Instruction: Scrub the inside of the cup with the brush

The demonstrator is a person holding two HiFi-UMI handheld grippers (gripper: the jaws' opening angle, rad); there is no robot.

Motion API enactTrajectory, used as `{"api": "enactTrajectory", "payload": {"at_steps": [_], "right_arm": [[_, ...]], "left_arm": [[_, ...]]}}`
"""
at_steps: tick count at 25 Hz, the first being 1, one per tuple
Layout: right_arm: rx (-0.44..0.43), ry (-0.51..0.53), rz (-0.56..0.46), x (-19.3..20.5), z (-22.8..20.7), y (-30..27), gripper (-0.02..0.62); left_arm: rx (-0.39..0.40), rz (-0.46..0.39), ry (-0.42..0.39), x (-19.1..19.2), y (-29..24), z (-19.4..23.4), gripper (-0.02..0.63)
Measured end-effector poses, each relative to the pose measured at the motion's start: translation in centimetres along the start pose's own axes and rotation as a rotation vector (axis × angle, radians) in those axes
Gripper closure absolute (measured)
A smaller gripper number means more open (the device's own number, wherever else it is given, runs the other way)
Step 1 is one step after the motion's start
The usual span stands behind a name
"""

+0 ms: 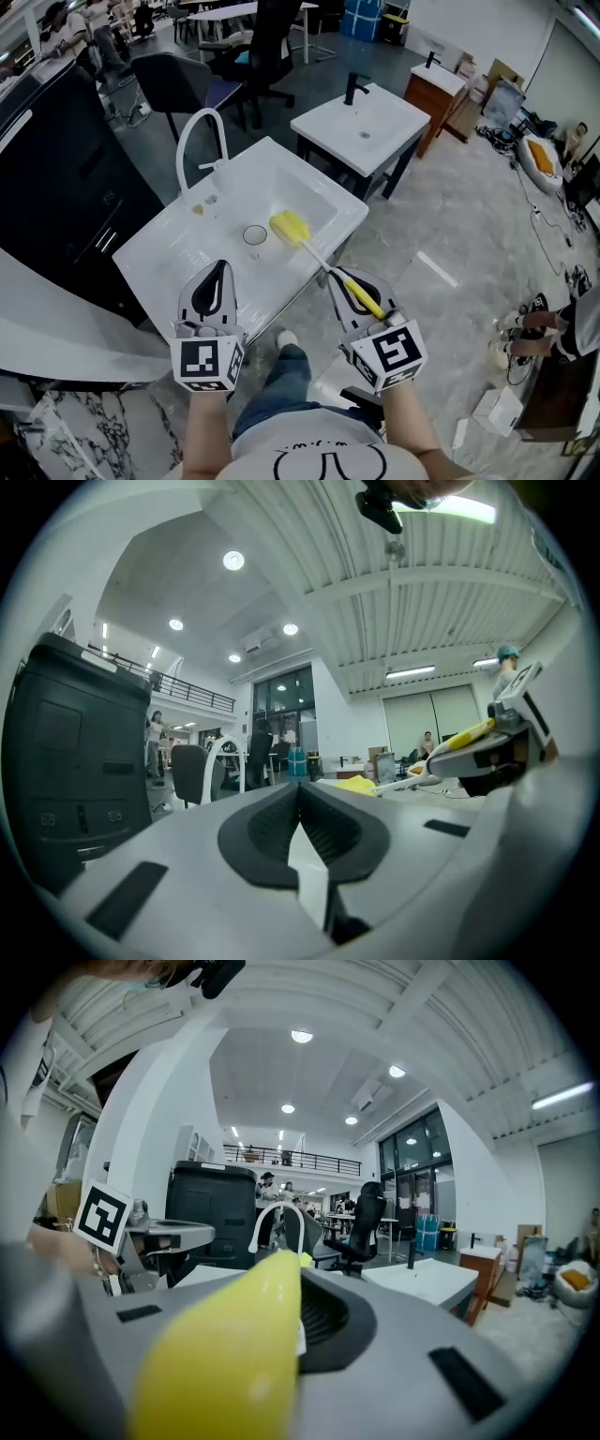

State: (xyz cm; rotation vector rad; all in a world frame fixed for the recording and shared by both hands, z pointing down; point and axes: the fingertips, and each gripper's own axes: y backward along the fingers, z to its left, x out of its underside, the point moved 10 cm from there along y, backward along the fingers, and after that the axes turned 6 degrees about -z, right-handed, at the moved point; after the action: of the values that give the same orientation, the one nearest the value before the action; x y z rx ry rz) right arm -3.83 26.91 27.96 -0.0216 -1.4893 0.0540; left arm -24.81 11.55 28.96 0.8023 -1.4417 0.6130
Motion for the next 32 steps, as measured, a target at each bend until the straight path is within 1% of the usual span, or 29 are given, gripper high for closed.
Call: {"api": "enactTrajectory", "payload": {"at_steps": [4, 10, 12, 15, 20, 21, 23, 25, 29, 32], "right_arm": [[-0.019, -0.014, 0.028, 1.1, -3.4, -4.2, 0.554], [-0.071, -0.034, 0.075, 2.0, -8.1, -10.8, 0.552], [-0.086, -0.033, 0.088, 2.4, -9.4, -13.0, 0.552], [-0.114, -0.025, 0.106, 2.9, -11.0, -16.3, 0.552], [-0.17, -0.006, 0.135, 3.3, -12.5, -20.4, 0.552], [-0.177, -0.004, 0.137, 3.3, -12.7, -21.0, 0.552], [-0.2, 0.006, 0.145, 3.4, -12.9, -22.1, 0.552], [-0.231, 0.016, 0.159, 3.5, -13.0, -22.8, 0.552], [-0.287, 0.002, 0.189, 4.1, -13.8, -24.0, 0.552], [-0.348, -0.007, 0.219, 4.9, -14.5, -25.2, 0.552]], "left_arm": [[-0.01, 0.026, 0.019, 1.9, -4.7, 0.9, 0.589], [-0.043, 0.086, 0.055, 4.3, -11.3, 2.6, 0.589], [-0.054, 0.097, 0.06, 5.0, -13.2, 3.4, 0.589], [-0.049, 0.103, 0.077, 5.9, -15.6, 4.6, 0.589], [-0.075, 0.132, 0.109, 6.8, -17.2, 6.2, 0.587], [-0.074, 0.142, 0.119, 7.1, -17.5, 6.6, 0.571], [-0.077, 0.172, 0.143, 7.6, -17.5, 7.0, 0.501], [-0.1, 0.205, 0.159, 8.2, -17.0, 7.1, 0.472], [-0.16, 0.263, 0.181, 9.8, -16.6, 6.9, 0.468], [-0.199, 0.311, 0.201, 11.2, -16.7, 6.2, 0.476]]}}
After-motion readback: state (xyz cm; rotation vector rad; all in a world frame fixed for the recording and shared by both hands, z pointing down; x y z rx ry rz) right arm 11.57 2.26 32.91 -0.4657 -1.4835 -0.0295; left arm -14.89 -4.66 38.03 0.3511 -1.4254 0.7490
